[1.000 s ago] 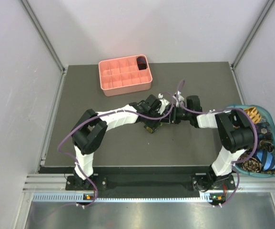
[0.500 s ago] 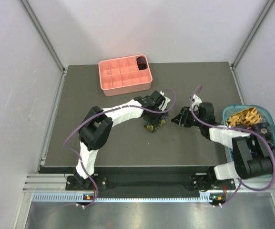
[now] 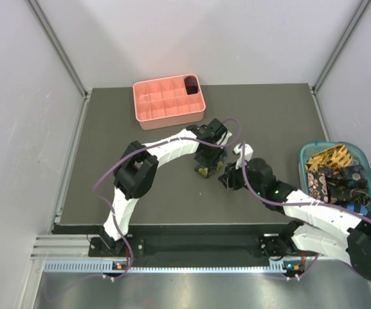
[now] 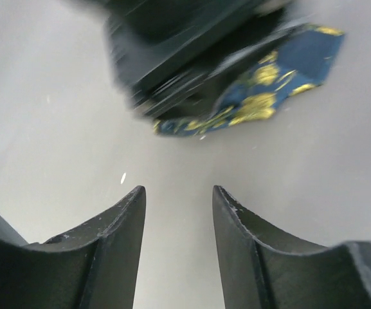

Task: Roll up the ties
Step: Roll the tie

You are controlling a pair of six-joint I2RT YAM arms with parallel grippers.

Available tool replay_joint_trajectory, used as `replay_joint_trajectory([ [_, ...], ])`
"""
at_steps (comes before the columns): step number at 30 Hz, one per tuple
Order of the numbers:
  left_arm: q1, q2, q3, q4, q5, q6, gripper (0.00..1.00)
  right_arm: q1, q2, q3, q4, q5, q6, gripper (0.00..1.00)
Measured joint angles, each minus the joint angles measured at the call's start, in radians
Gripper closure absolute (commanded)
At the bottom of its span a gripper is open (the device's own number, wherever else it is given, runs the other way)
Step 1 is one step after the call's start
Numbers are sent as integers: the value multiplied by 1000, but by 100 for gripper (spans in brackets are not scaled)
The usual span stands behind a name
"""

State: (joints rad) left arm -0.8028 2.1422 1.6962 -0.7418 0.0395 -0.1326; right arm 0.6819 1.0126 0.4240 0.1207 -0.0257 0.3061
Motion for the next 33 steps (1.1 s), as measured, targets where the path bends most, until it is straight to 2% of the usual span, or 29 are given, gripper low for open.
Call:
replay_joint_trajectory([
  [6, 3, 35, 61, -61, 8, 2, 67, 289, 29, 18, -53, 221, -91, 48],
  [9, 5, 52, 90, -89, 14, 5, 68, 415, 115, 82, -89, 343, -153, 41],
  [12, 8, 70, 119, -117, 22, 10, 68, 511, 235, 190, -138, 461, -207, 26],
  [14, 9, 80, 137, -134, 24, 13, 68, 554, 336, 283, -183, 547, -245, 20],
  [20, 11, 111, 187, -182, 36, 27, 68, 611, 672, 554, -317, 781, -351, 18],
  [23, 16, 126, 211, -206, 47, 32, 69, 609, 795, 638, -382, 863, -389, 18],
  [33, 20, 180, 302, -288, 62, 50, 69, 552, 1020, 850, -521, 1004, -477, 17],
])
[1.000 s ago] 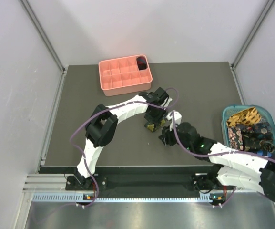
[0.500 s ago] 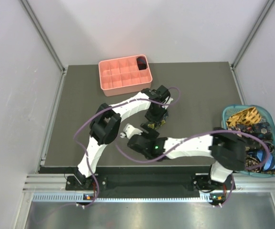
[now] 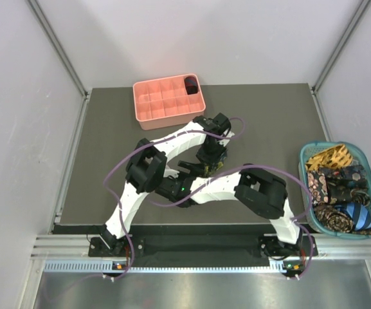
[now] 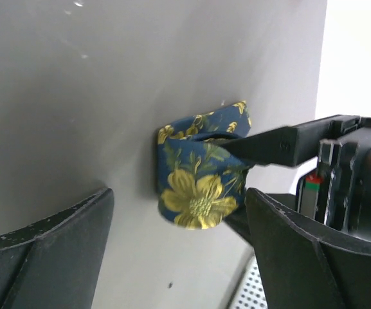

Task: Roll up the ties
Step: Roll the tie, then place the rolled tie into the container

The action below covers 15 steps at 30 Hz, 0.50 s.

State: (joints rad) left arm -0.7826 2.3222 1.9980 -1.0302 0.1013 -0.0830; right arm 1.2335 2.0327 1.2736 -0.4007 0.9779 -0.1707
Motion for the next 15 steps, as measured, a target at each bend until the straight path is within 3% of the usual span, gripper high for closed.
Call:
replay_joint_trajectory([
  [15, 2, 61, 103, -84, 6, 3, 69, -68, 68, 45, -66, 50, -28, 24],
])
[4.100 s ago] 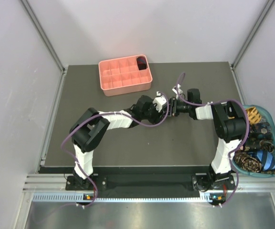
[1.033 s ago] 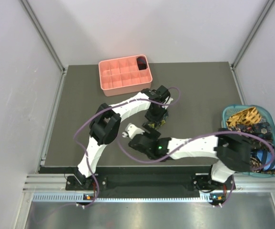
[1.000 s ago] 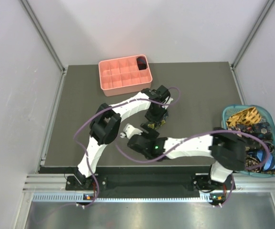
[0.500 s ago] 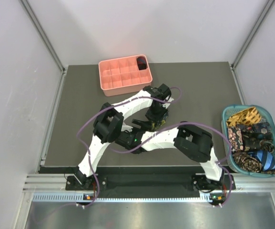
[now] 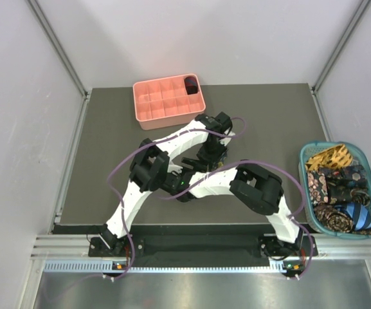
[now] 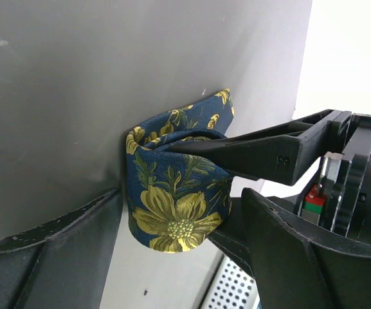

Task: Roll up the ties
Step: Place the rolled tie into the container

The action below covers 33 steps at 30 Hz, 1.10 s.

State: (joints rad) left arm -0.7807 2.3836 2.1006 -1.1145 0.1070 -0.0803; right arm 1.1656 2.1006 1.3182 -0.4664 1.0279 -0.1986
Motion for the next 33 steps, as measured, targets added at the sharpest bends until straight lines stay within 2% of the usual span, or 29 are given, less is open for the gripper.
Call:
replay_joint_trajectory([
  [5, 0, 6, 12, -10, 0, 0, 69, -16, 35, 40, -47, 9, 19, 32],
  [9, 0, 8, 14, -11, 0, 1, 68, -24, 42, 51, -65, -8, 49, 51],
  [13, 0, 10, 13, -11, 1, 3, 65, -24, 43, 51, -67, -7, 63, 62],
  [17, 0, 10, 13, -10, 1, 5, 47, -24, 43, 50, -66, -6, 65, 69],
  [18, 0, 10, 11, -9, 0, 7, 35, -24, 43, 50, -65, -5, 65, 70],
  [21, 1, 17, -13, -15, -30, 18, 17, -25, 42, 45, -57, 2, 69, 71],
  [23, 2, 16, -15, -12, -46, 19, 14, -25, 40, 38, -46, 5, 69, 72],
  [24, 3, 14, -16, -10, -53, 19, 9, -25, 39, 37, -43, 5, 69, 72],
  [26, 5, 6, -26, 5, -62, 20, 7, -25, 29, 24, -27, 4, 68, 72],
  [27, 5, -2, -39, 19, -65, 18, 1, -25, 25, 18, -19, 3, 68, 73],
  [33, 14, -80, -117, 129, -71, 3, 1, -34, -2, -7, 14, -18, 66, 74],
])
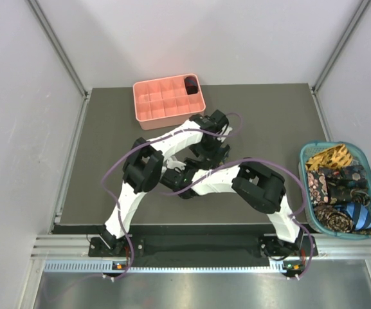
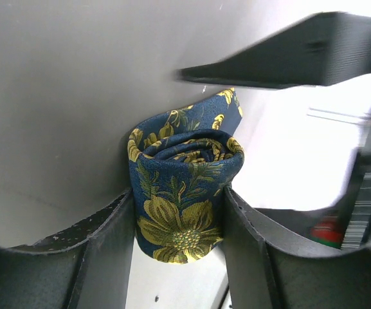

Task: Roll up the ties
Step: Place the rolled tie into the container

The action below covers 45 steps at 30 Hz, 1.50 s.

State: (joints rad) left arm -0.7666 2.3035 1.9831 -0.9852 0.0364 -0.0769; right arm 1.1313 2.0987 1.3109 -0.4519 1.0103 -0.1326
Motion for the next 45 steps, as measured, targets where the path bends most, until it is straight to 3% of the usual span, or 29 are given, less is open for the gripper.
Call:
replay_joint_trajectory([
  [6, 42, -161, -56, 179, 35, -50, 1, -13, -36, -24, 23, -42, -1, 75],
  [14, 204, -569, -387, 551, -8, -224, 1, -57, -138, -101, 92, -161, 20, 76],
  [19, 357, -693, -552, 678, -41, -348, 1, -137, -234, -153, 135, -317, 68, 77],
  [23, 417, -697, -604, 693, -85, -394, 1, -204, -289, -189, 175, -434, 122, 78],
  [32, 438, -668, -614, 695, -158, -393, 1, -372, -400, -286, 271, -706, 249, 78],
  [39, 438, -443, -469, 663, -243, -327, 3, -439, -417, -298, 288, -811, 301, 78],
  [45, 438, -256, -307, 643, -300, -280, 13, -441, -417, -298, 288, -819, 301, 78],
])
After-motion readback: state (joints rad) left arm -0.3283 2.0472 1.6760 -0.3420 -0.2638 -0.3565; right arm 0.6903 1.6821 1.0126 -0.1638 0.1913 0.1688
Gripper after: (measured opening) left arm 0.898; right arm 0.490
